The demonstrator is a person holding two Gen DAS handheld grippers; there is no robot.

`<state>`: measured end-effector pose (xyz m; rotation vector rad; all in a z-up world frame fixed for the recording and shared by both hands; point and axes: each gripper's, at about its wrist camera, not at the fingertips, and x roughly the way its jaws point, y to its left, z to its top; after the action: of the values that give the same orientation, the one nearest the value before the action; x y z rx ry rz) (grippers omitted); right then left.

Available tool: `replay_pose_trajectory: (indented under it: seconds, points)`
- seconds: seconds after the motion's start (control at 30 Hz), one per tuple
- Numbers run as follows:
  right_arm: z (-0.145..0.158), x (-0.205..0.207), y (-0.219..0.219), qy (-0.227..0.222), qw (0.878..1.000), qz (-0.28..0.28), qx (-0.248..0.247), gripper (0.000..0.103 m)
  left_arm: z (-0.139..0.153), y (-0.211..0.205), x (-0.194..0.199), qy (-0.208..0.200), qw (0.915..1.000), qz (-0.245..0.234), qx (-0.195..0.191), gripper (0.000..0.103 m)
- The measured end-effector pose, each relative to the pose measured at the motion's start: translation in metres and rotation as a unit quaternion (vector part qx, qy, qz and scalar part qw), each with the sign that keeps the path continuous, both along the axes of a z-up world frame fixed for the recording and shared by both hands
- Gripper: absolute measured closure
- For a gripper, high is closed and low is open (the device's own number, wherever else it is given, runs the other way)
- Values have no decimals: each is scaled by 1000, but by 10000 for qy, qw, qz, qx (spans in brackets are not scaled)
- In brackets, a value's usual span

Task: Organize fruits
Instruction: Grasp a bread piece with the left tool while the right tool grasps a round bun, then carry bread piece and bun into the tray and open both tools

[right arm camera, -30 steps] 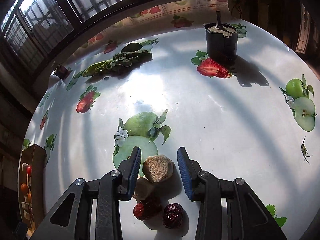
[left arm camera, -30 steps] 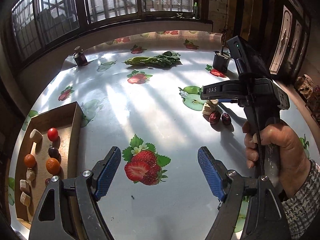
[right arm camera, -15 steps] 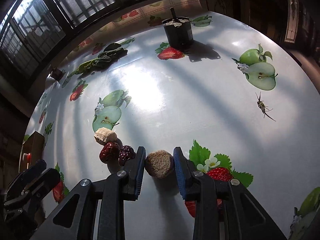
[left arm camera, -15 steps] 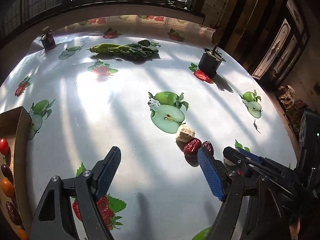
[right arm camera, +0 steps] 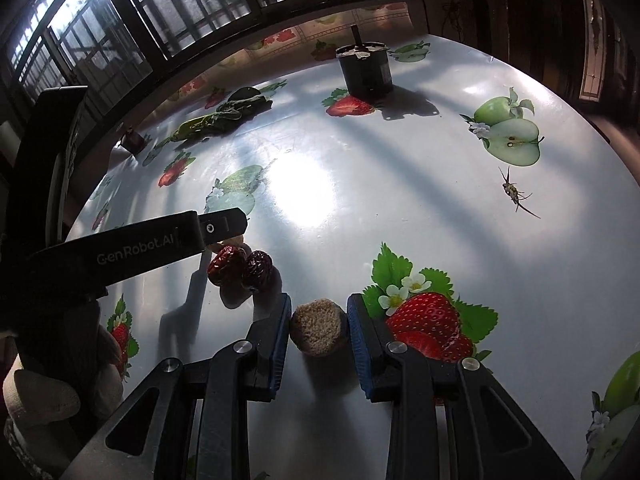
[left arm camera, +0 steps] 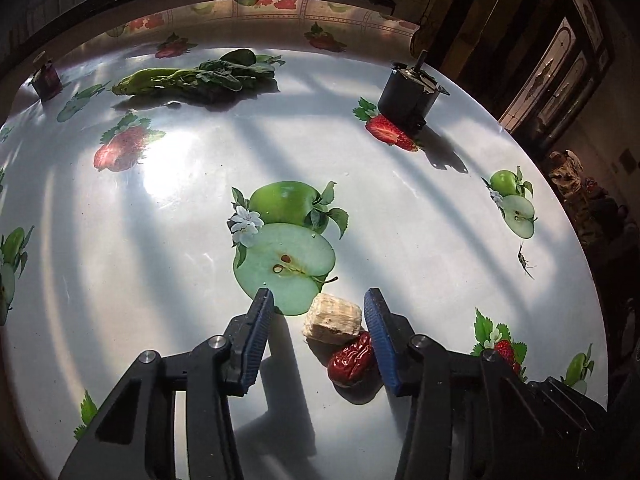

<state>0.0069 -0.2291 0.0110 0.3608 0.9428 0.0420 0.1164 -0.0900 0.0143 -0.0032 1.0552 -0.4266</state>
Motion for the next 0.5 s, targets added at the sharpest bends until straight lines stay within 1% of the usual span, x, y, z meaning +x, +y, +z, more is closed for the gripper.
replay_pose_trajectory:
  seconds: [0.03, 0.07, 0.1, 0.13, 0.27, 0.37, 0.5]
  points:
    - [0, -1, 0, 3, 10000, 7, 22, 72, 0, -1, -2, -62, 10000, -10, 60, 60]
    - [0, -3, 1, 3, 10000, 12, 25, 72, 0, -1, -4, -120, 9999, -4, 114, 67]
    - [0, -4, 3, -3, 10000, 20, -11, 72, 0, -1, -6, -123, 9999, -32, 80, 74]
    - [0, -5, 5, -13, 10000, 29, -82, 72, 0, 0, -7, -120, 9999, -43, 86, 78]
    - [2, -8, 14, -87, 9992, 75, -371, 72, 2, 4, -16, -209, 9996, -42, 206, 78]
    - [4, -9, 10, -212, 9996, 93, -132, 72, 10, 16, -24, -221, 9997, 6, 124, 78]
    - [10, -14, 5, -484, 9985, 127, 243, 72, 26, 42, -45, -248, 9996, 98, -133, 78]
